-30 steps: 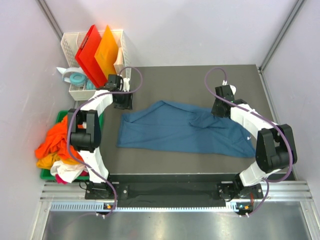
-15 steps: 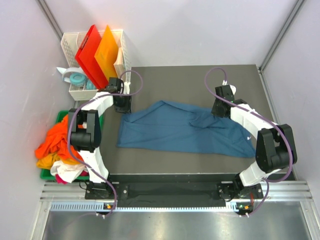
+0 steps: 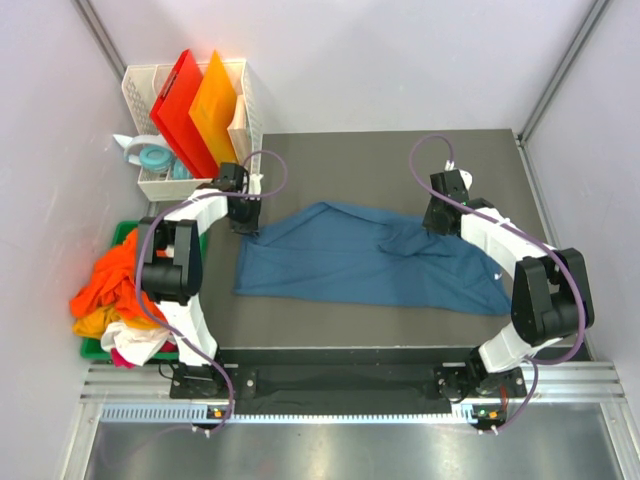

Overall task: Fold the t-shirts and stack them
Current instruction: Grap the side of the flattened tshirt furthest away from the robot with both arms

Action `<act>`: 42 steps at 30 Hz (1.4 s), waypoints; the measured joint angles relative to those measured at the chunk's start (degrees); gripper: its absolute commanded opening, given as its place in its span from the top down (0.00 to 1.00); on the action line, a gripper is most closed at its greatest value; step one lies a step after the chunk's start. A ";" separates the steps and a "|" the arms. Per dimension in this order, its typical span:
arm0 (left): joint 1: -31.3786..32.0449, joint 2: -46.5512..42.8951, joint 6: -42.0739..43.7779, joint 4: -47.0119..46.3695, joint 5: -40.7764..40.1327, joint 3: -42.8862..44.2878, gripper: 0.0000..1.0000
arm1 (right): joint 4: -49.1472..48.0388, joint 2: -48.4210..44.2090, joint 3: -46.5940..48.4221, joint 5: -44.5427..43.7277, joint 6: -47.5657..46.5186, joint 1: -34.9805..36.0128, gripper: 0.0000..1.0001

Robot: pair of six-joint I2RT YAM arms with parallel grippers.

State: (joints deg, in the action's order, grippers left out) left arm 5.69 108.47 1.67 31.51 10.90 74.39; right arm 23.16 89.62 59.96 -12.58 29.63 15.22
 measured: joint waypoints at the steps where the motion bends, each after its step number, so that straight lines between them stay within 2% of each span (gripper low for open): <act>1: 0.02 -0.07 -0.02 -0.02 0.00 0.00 1.00 | -0.02 0.00 0.00 0.00 0.04 0.00 1.00; 9: 0.02 -2.08 0.22 0.39 -1.86 2.21 1.00 | 1.60 0.24 1.86 -0.48 -0.59 -0.68 1.00; 18: 0.00 2.34 1.46 -0.02 -5.01 20.46 1.00 | 3.93 8.66 21.66 -2.51 -2.29 -5.84 1.00; 22: 0.02 6.54 1.49 -0.37 -6.23 25.07 1.00 | 5.33 14.88 30.42 -3.98 -2.64 -8.13 1.00; 31: 0.20 13.00 1.46 -0.66 -7.48 28.61 1.00 | 8.46 27.54 42.88 -5.81 -3.56 -10.29 1.00; 42: 0.35 13.18 1.46 -1.11 -7.96 29.07 1.00 | 9.40 31.95 55.80 -6.91 -5.07 -11.58 1.00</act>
State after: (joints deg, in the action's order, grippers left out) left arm 6.04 121.64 3.14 30.39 2.94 103.46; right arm 32.56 121.58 115.77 -19.49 24.56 3.64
